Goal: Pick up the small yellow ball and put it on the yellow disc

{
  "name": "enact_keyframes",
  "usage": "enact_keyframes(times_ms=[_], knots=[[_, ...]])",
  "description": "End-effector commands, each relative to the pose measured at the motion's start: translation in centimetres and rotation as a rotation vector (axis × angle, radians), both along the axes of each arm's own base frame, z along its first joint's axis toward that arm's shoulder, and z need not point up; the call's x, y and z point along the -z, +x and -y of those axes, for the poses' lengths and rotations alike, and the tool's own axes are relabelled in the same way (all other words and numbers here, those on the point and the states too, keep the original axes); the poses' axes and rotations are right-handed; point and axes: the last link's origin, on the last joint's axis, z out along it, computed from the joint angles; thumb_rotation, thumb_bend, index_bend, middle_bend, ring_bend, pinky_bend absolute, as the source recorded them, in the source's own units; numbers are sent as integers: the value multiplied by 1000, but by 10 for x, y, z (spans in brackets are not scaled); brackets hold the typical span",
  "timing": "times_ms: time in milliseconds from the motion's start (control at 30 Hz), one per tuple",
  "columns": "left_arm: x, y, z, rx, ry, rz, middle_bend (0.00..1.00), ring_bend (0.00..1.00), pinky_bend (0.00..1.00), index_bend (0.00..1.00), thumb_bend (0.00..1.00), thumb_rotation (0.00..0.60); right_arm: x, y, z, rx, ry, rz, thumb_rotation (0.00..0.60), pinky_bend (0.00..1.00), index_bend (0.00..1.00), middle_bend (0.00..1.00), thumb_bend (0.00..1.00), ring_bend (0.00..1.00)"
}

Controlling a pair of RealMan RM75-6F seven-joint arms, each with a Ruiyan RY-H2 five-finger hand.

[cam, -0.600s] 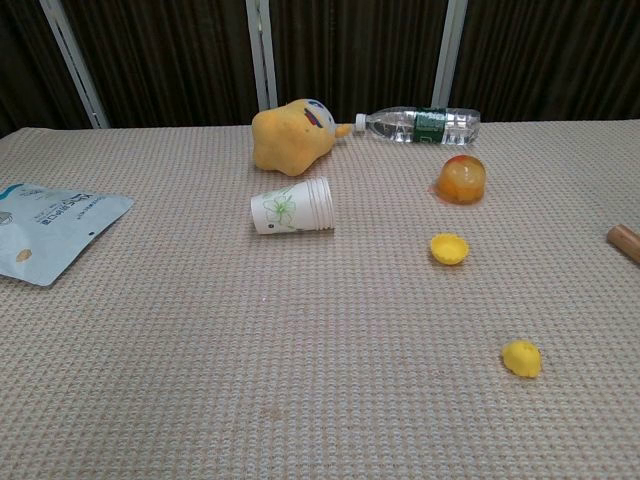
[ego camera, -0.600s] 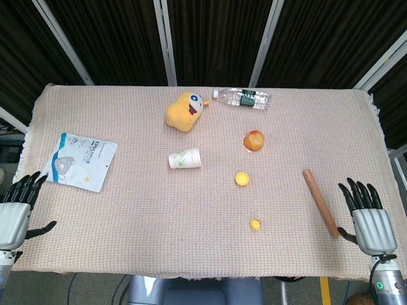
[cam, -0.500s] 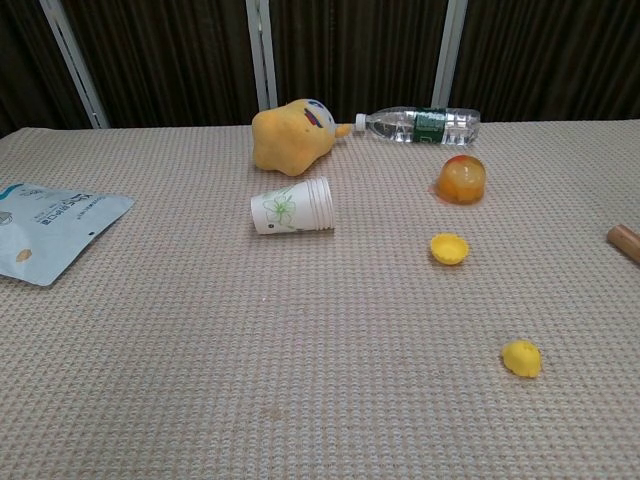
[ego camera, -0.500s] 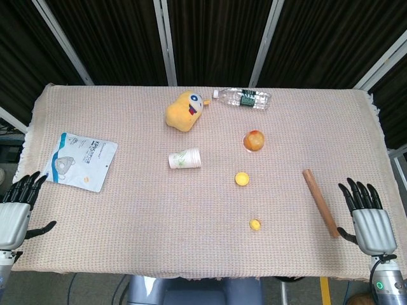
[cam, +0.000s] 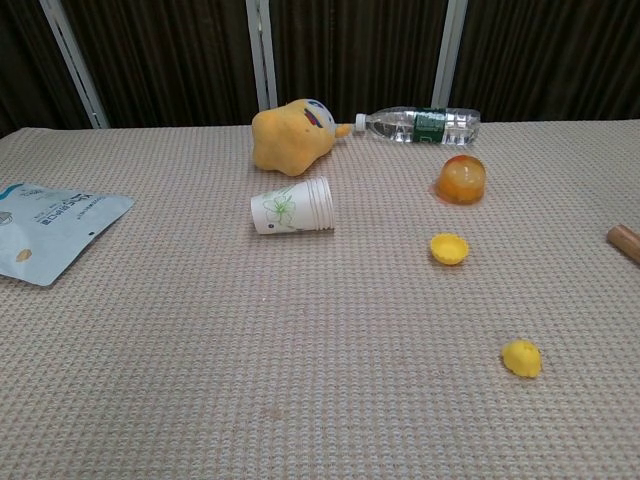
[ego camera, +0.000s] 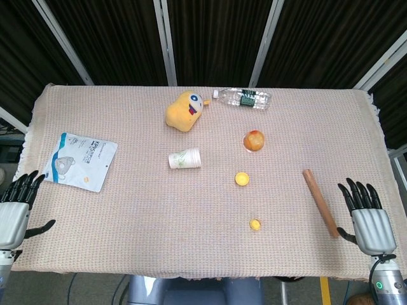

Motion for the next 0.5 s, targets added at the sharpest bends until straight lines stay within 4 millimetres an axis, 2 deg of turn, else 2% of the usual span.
enact_keyframes(times_ms=[33, 500], knots=[[0, 0, 0, 4, -2, -7, 0, 0, 111, 0, 0, 600, 0, 0, -1, 14, 8, 10, 600, 0, 80, 0, 0, 0], [0, 1, 0, 19, 16, -10, 0, 0, 112, 0, 0, 600, 4, 3, -5, 37, 70, 2, 600, 0, 123, 0, 0, 0]])
